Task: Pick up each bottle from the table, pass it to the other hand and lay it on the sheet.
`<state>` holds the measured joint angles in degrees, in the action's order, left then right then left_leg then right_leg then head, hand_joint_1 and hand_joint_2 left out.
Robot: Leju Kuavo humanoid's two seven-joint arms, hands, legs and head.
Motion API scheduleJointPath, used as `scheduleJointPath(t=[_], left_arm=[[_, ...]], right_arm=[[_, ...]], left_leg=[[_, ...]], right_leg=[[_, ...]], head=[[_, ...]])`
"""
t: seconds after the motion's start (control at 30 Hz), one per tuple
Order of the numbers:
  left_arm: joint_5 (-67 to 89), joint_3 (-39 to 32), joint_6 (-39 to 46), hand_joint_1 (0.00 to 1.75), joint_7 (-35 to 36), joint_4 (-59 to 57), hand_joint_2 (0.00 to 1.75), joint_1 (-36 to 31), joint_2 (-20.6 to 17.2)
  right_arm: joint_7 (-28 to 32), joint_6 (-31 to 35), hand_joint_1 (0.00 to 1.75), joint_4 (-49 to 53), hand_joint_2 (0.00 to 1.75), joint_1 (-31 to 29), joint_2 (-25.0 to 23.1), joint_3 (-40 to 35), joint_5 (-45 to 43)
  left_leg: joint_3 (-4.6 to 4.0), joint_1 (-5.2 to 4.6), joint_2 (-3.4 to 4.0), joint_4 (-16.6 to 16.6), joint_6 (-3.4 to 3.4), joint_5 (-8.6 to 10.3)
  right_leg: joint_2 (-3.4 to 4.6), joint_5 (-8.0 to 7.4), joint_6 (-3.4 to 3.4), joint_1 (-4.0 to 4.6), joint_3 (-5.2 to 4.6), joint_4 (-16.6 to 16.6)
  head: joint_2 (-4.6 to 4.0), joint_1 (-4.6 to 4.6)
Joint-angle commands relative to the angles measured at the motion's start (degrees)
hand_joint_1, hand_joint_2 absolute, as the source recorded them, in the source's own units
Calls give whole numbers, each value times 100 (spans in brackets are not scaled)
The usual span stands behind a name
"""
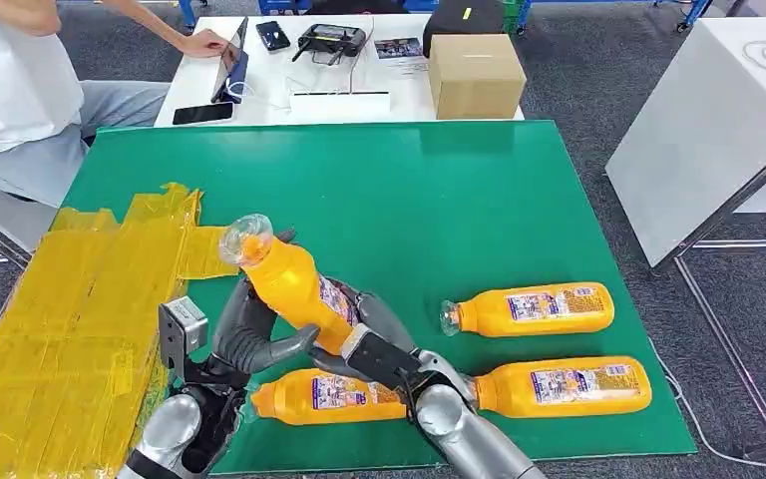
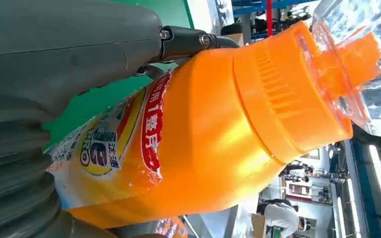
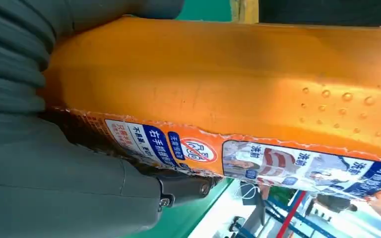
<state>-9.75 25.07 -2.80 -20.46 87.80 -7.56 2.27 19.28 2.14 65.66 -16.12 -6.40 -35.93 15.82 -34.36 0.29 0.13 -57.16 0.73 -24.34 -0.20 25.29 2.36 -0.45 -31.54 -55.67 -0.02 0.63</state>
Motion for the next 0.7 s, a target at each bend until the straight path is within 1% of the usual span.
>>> scheduleJointPath(t=[0.03,0.07,0.27,0.3,0.33,0.37,0.4,0.43,0.47,0.5,0.7], left_arm=[[-4,232,-21,0,32,-460,175,-313,-113],[40,248,-3,0,40,-507,175,-338,-114],[-24,87,113,0,12,-733,175,-405,12],[-59,52,122,10,-9,-701,175,-391,27],[-64,45,123,103,-9,-676,175,-388,22],[-92,27,125,147,3,-663,175,-383,29],[-104,24,123,138,14,-662,175,-384,25],[-110,25,124,143,28,-682,175,-392,24],[-117,32,122,145,44,-737,175,-405,28],[-129,41,113,175,63,-780,175,-416,34],[-128,42,114,175,61,-796,175,-421,36]], right_arm=[[-18,102,175,-385,175,-355,35,-421,264],[-18,106,175,-377,175,-355,29,-464,294],[-40,144,175,-356,175,-375,63,-633,401],[-47,152,175,-369,175,-378,68,-641,398],[-48,160,175,-369,175,-377,72,-646,398],[-48,166,175,-369,175,-372,79,-652,400],[-47,169,175,-366,175,-372,82,-660,404],[-47,167,175,-364,175,-374,87,-668,406],[-51,182,175,-361,175,-378,88,-688,428],[-53,185,175,-360,175,-383,88,-698,433],[-54,184,175,-363,175,-379,79,-706,434]], left_leg=[[15,0,-1,5,-1,-3],[28,3,0,5,-3,-8],[12,-1,-3,5,-1,-1],[23,2,-3,5,-2,-5],[15,1,-1,4,-1,-4],[25,3,0,4,-1,-8],[21,3,0,3,-2,-7],[33,6,0,3,-2,-12],[10,0,-3,4,0,-2],[22,2,-4,4,-1,-6],[17,3,-4,3,-2,-4]], right_leg=[[1,3,-3,0,14,4],[2,6,-6,3,29,7],[-2,2,-3,-1,12,5],[-2,5,-5,2,24,7],[0,3,-3,1,15,5],[2,6,-5,4,26,7],[2,5,-4,3,23,6],[2,9,-6,6,36,9],[-1,2,-2,0,10,4],[-2,6,-4,2,25,7],[-2,4,-4,3,19,6]], head=[[0,0],[0,-2],[0,-2],[0,-2],[0,-2],[0,0],[0,-2],[0,0],[0,0],[0,-2],[0,-2]])
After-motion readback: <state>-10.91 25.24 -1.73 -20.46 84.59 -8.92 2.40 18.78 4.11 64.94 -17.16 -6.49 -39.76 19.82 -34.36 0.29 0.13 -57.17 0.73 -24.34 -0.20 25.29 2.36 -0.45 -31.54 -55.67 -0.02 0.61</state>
